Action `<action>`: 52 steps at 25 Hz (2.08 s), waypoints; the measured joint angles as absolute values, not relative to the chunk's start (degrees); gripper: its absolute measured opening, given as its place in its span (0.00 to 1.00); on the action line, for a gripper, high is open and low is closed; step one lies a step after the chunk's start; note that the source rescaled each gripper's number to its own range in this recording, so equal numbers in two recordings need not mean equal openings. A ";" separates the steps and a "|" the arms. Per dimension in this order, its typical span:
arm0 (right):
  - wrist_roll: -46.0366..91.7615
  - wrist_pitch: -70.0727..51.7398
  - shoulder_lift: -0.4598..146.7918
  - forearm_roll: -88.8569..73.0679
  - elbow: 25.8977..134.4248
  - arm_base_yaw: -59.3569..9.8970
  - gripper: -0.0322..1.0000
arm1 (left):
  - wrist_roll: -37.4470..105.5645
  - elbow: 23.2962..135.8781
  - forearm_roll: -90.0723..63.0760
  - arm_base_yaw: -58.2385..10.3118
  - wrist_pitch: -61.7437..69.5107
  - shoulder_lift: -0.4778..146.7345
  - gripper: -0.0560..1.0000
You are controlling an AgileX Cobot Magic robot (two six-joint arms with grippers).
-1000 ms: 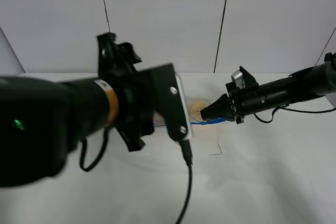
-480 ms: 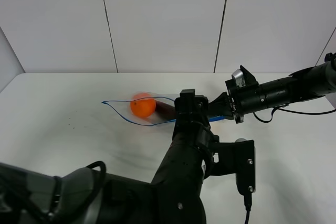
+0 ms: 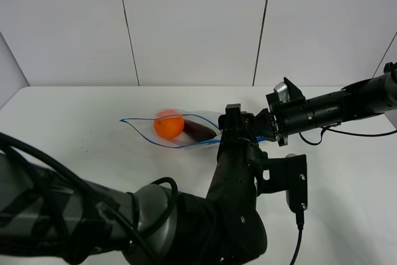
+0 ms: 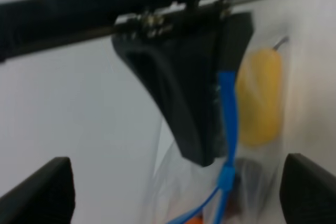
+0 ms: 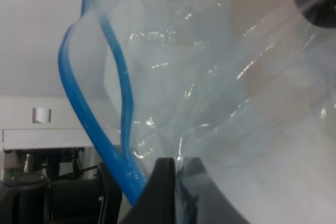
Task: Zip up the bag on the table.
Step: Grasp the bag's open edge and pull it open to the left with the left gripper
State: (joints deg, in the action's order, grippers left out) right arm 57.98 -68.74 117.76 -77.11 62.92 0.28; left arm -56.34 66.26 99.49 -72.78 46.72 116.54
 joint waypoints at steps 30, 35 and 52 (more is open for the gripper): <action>57.98 -68.80 117.76 -77.22 62.92 0.28 0.03 | -55.07 66.30 99.49 -70.86 41.79 118.51 0.38; 57.98 -68.80 117.76 -77.22 62.92 0.28 0.03 | -55.05 66.30 99.57 -70.86 41.62 118.51 0.32; 57.98 -68.80 117.76 -77.32 62.92 0.28 0.03 | -51.84 66.30 99.52 -70.86 41.25 118.51 0.05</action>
State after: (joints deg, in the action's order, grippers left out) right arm 57.98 -68.80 117.76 -77.32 62.92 0.28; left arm -51.84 66.30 99.52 -70.86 41.25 118.51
